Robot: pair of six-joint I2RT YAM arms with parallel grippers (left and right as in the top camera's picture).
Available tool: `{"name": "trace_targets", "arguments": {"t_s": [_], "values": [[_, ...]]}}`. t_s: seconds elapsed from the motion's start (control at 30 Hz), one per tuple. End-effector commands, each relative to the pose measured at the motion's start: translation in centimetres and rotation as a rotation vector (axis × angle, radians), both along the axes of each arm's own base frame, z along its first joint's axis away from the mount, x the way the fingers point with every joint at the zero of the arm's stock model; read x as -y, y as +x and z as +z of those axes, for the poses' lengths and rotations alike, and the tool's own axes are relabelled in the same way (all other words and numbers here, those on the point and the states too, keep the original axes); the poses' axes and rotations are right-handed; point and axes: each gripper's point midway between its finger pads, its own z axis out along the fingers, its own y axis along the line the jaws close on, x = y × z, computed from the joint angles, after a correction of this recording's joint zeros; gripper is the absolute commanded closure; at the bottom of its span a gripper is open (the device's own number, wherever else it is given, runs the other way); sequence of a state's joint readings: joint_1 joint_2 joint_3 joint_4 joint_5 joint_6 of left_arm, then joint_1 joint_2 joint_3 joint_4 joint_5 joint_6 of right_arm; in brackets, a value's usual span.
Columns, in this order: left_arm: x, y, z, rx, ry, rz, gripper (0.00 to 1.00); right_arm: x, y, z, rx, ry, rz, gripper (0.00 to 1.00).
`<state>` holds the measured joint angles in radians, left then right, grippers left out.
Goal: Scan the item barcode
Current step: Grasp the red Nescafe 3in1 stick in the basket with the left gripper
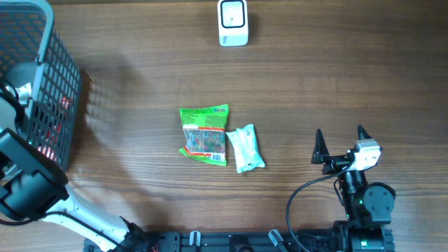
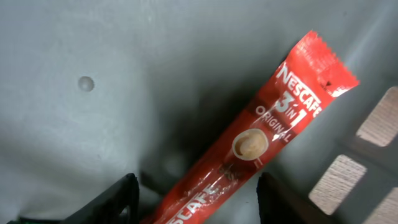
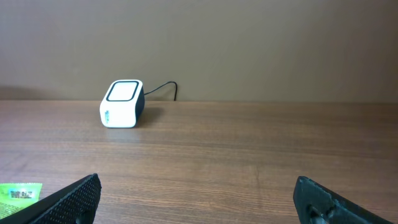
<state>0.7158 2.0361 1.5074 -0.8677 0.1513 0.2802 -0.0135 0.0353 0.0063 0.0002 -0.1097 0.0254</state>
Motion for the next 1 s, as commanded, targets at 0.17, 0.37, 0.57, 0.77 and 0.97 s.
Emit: {"name": "trace_targets", "arguments": {"t_s": [0.17, 0.37, 0.57, 0.77, 0.97], "values": [[-3.9, 0.3, -0.8, 0.019, 0.130, 0.205, 0.51, 0.0, 0.0, 0.2, 0.008, 0.007, -0.003, 0.00], [-3.9, 0.9, -0.7, 0.060, 0.083, 0.367, 0.27, 0.0, 0.0, 0.2, 0.008, 0.007, -0.003, 0.00], [-2.2, -1.4, -2.0, -0.042, 0.040, 0.368, 0.48, 0.0, 0.0, 0.2, 0.008, 0.007, -0.003, 0.00], [-3.0, -0.5, -0.9, 0.017, 0.078, 0.370, 0.96, 0.0, 0.0, 0.2, 0.008, 0.007, -0.003, 0.00], [-5.2, 2.9, 27.3, 0.530, 0.287, 0.455, 0.96, 0.0, 0.0, 0.2, 0.008, 0.007, -0.003, 0.00]]}}
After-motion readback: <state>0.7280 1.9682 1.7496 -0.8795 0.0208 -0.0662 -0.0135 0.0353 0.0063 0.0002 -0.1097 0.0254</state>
